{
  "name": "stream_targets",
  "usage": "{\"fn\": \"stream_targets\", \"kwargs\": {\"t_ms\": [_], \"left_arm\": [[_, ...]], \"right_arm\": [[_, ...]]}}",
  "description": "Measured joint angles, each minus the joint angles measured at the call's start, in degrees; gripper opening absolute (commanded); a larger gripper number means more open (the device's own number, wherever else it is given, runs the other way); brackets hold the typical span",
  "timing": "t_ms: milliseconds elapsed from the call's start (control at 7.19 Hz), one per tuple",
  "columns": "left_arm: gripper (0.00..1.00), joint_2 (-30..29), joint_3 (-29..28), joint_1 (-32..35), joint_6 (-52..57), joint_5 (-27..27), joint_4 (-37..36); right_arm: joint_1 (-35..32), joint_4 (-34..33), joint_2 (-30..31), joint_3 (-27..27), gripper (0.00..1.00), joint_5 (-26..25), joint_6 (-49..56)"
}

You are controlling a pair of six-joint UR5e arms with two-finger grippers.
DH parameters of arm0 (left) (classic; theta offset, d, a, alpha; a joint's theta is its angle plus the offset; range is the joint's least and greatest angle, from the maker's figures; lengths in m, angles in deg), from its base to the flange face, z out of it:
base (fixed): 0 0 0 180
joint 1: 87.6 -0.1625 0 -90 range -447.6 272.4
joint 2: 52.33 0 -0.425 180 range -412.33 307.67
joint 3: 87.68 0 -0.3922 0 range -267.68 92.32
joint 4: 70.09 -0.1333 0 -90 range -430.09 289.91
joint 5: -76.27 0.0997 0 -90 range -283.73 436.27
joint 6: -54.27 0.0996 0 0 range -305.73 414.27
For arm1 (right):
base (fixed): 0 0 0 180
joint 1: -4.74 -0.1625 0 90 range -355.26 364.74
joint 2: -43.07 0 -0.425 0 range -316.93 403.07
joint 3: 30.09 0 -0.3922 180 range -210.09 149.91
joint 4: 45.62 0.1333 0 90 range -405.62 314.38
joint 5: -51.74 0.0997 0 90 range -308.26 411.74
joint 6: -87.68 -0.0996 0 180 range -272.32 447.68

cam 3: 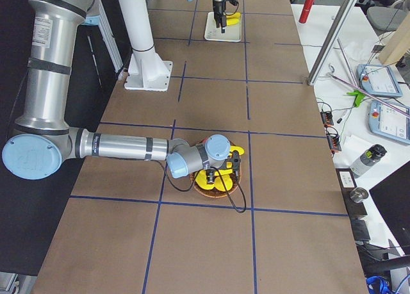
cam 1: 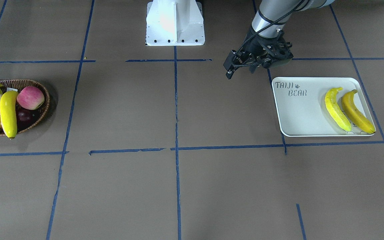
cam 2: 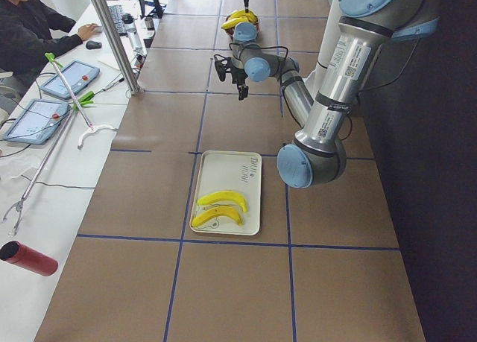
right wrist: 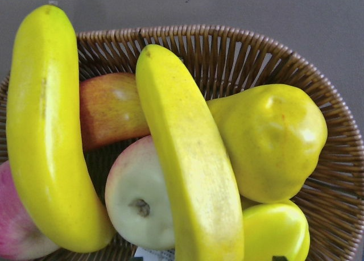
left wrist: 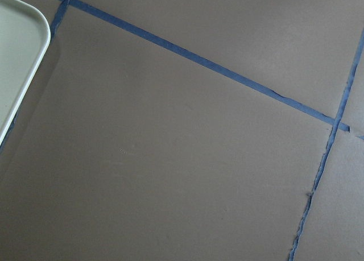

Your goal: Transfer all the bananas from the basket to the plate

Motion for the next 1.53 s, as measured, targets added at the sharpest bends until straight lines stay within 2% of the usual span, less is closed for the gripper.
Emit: {"fn": "stream_targets", "kwargs": {"t_ms": [139, 278, 418, 557, 1113, 1531], "left_arm": [[0.99, 0.0, 0.0, 0.0, 0.0, 0.0, 0.0], [0.99, 0.0, 0.0, 0.0, 0.0, 0.0, 0.0], [0.99, 0.0, 0.0, 0.0, 0.0, 0.0, 0.0], [0.99, 0.0, -0.1, 0.0, 0.0, 0.0, 0.0], [0.99, 0.1, -0.6, 0.0, 0.1, 0.0, -0.2], [0.99, 0.0, -0.2, -0.1, 0.0, 0.0, -0.2]], "right_arm": [[0.0, 0.0, -0.1, 0.4, 0.69, 0.0, 0.1], [0.0, 0.0, -0.2, 0.6, 0.27, 0.0, 0.1], [0.0, 0.0, -0.3, 0.6, 0.09, 0.0, 0.0], [0.0, 0.1, -0.4, 0.7, 0.02, 0.0, 0.0], [-1.9, 2.9, -0.2, -2.7, 0.0, 0.5, -0.3], [-8.8, 3.6, 1.8, -12.6, 0.0, 0.5, -0.2]]}}
